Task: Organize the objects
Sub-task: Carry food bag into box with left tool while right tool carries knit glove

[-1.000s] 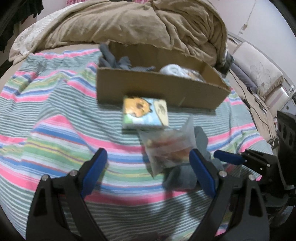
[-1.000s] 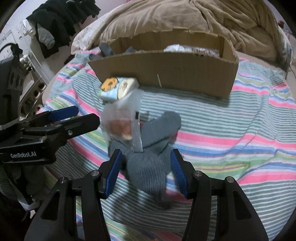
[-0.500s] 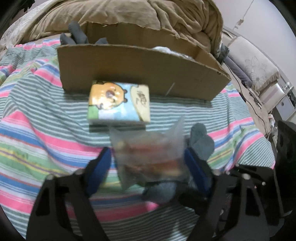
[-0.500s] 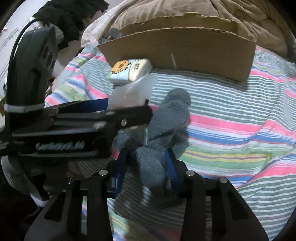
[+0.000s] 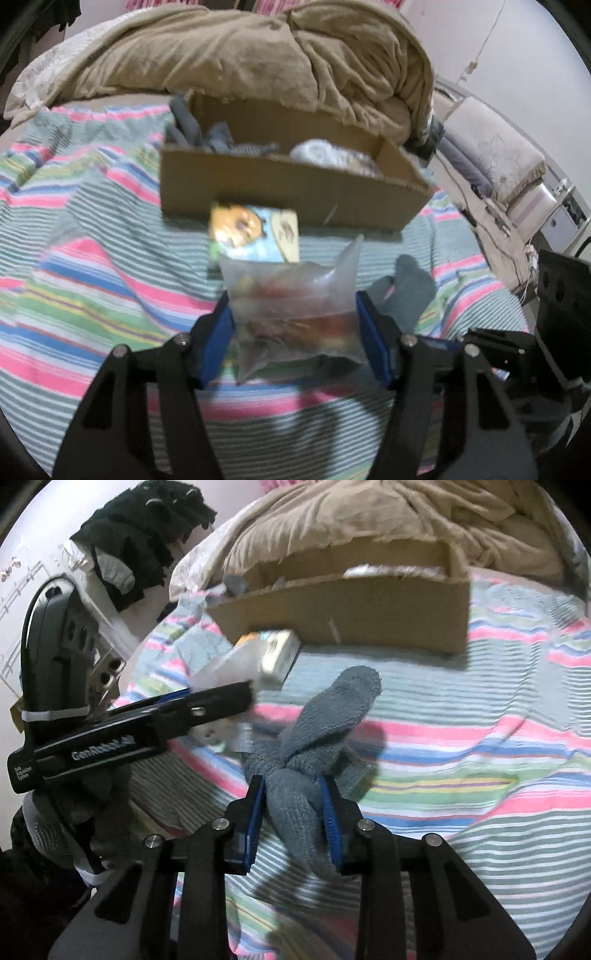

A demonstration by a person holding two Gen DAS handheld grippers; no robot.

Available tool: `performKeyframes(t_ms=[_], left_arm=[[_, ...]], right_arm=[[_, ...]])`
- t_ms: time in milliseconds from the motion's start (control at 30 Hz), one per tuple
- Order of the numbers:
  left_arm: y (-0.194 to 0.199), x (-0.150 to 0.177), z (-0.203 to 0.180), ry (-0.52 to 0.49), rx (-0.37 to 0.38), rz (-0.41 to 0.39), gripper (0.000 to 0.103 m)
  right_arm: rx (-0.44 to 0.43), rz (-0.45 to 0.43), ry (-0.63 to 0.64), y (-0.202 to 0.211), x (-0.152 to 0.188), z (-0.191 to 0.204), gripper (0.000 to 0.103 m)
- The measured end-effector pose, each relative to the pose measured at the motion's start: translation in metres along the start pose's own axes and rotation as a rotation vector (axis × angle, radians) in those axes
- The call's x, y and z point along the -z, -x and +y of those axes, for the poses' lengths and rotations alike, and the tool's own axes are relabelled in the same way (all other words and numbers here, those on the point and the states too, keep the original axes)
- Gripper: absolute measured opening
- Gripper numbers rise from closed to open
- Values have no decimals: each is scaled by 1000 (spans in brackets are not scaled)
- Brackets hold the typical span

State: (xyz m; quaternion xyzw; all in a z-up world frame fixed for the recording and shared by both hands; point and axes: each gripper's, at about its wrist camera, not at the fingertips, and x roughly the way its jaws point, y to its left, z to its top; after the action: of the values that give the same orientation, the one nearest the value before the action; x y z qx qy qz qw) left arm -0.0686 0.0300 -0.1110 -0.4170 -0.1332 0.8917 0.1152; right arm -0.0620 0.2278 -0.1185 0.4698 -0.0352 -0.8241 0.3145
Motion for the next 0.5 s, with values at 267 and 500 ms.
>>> performKeyframes(t_ms=[267, 500], left_arm=[[32, -22, 7, -9, -11, -78, 64], [47, -42, 5, -41, -31, -129, 64]], right_arm=[[52, -106, -7, 41, -20, -6, 32], [82, -172, 1, 62, -41, -6, 32]])
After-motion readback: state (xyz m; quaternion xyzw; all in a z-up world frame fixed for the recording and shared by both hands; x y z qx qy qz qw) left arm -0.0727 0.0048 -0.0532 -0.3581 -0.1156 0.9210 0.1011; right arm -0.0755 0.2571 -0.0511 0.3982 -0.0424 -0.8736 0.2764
